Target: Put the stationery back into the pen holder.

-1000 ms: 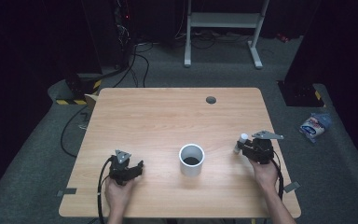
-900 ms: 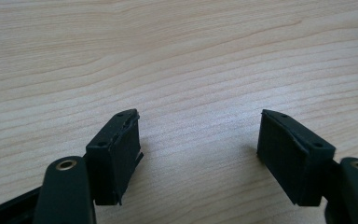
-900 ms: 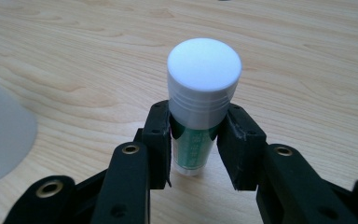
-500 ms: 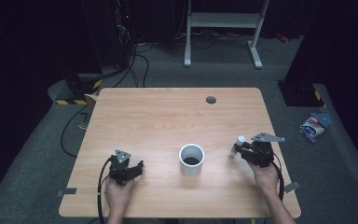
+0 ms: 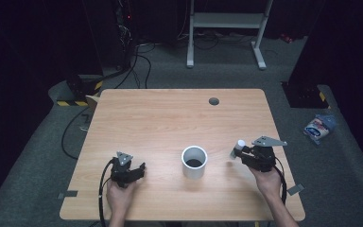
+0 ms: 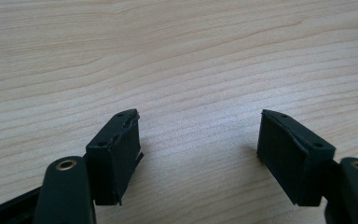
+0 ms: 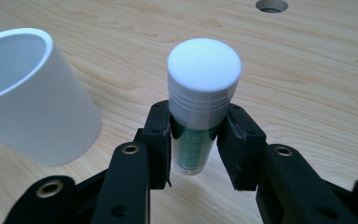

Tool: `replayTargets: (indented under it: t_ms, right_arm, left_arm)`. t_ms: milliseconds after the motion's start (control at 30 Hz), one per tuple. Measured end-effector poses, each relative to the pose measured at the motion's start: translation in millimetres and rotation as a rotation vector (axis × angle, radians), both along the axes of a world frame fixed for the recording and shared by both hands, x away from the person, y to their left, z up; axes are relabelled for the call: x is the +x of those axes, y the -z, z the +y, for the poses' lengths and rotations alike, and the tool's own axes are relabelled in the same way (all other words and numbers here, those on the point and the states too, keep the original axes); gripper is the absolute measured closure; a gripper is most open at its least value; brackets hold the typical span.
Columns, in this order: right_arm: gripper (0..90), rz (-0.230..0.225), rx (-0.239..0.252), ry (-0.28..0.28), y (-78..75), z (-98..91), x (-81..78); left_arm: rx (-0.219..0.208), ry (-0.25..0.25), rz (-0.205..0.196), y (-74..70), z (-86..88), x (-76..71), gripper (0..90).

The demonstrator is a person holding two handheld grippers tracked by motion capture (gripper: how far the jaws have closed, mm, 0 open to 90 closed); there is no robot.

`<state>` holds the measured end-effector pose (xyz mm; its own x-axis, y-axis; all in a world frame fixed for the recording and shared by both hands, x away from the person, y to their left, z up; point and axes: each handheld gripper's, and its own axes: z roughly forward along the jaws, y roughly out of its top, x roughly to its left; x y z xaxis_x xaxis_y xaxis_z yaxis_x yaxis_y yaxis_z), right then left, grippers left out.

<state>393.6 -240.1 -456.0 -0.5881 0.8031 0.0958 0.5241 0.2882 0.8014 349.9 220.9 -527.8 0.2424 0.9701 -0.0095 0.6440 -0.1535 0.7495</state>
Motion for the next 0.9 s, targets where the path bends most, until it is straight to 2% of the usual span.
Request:
replayTargets:
  t_ms: [700,900]
  right_arm:
    - [65.2,-0.021,0.024,-0.1,-22.6,22.7,-11.2]
    - [65.3,-0.028,0.003,-0.134,-33.6,31.7,-14.8]
  left_arm:
    - [0.003,-0.001,-0.001,0.1,-0.5,0.0,29.8]
    - [0.001,-0.001,-0.001,0.1,-0.2,0.0,29.8]
